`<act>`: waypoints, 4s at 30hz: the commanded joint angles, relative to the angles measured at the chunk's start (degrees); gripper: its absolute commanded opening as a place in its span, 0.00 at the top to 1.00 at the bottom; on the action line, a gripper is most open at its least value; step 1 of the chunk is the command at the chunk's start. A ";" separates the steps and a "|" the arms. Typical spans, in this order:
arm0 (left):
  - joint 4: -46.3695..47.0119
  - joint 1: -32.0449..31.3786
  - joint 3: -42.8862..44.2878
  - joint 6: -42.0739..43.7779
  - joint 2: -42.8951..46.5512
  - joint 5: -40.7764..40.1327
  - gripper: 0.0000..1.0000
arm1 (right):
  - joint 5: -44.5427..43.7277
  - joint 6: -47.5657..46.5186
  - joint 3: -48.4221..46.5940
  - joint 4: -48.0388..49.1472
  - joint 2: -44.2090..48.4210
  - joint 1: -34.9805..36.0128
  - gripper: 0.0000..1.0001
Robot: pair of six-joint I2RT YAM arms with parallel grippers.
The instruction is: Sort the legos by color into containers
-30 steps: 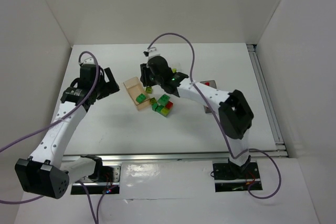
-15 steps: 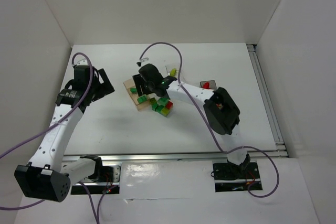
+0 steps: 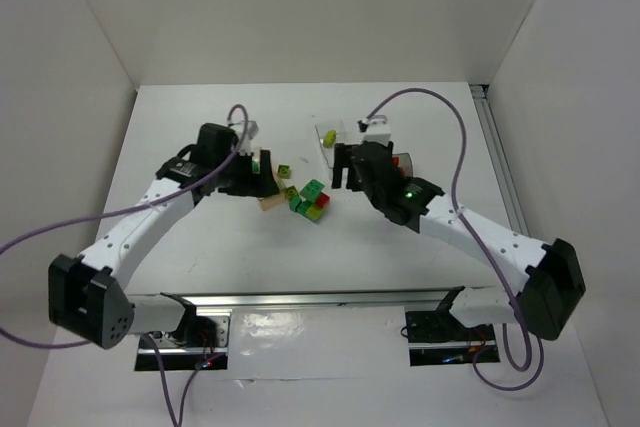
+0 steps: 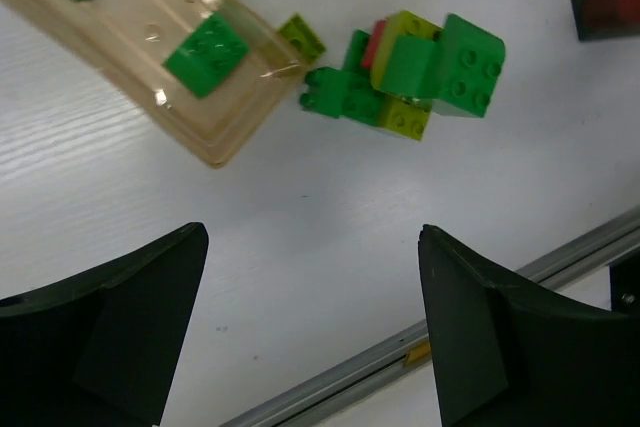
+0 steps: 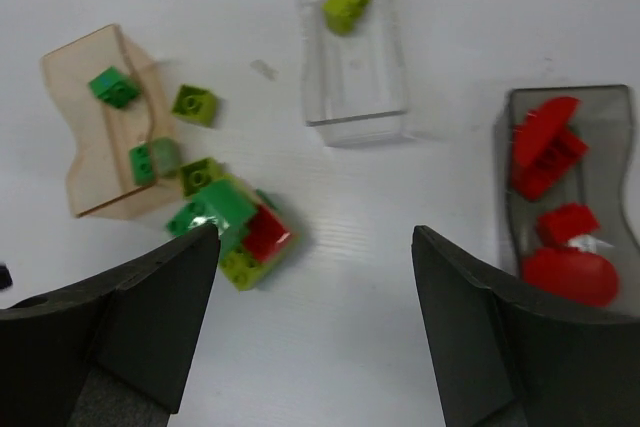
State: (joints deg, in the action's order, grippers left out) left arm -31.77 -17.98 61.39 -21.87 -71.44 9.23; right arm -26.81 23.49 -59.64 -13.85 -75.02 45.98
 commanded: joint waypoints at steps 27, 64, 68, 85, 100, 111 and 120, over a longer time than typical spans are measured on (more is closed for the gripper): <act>-9.63 -20.61 31.51 8.68 -34.29 -10.47 0.24 | 4.04 4.82 6.20 -10.41 11.65 -13.98 0.15; -15.00 -16.66 44.97 4.56 -35.26 9.29 1.00 | 19.69 -3.18 10.33 -3.64 13.68 -13.29 0.14; -10.96 -13.23 40.68 3.94 -34.73 17.73 1.00 | 21.88 -5.99 11.47 -3.03 15.78 -12.67 0.14; -5.06 -7.77 38.11 8.94 -46.06 42.70 1.00 | 17.49 -18.56 6.73 1.37 -0.82 -3.35 0.05; -4.53 -7.16 36.53 10.00 -47.82 45.87 1.00 | 17.58 -20.15 4.63 12.53 -10.13 -2.29 0.20; -4.00 -6.63 36.00 10.00 -47.83 45.87 1.00 | 14.59 -20.15 3.29 13.06 -11.73 -0.71 0.53; -2.34 -5.41 35.47 7.90 -48.97 44.03 1.00 | 12.04 -18.56 7.69 16.31 -8.21 -0.71 0.70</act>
State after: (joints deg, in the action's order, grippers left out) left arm -36.42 -24.18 97.21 -12.75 -119.09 52.80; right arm -13.13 3.44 -52.38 -5.17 -86.35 44.51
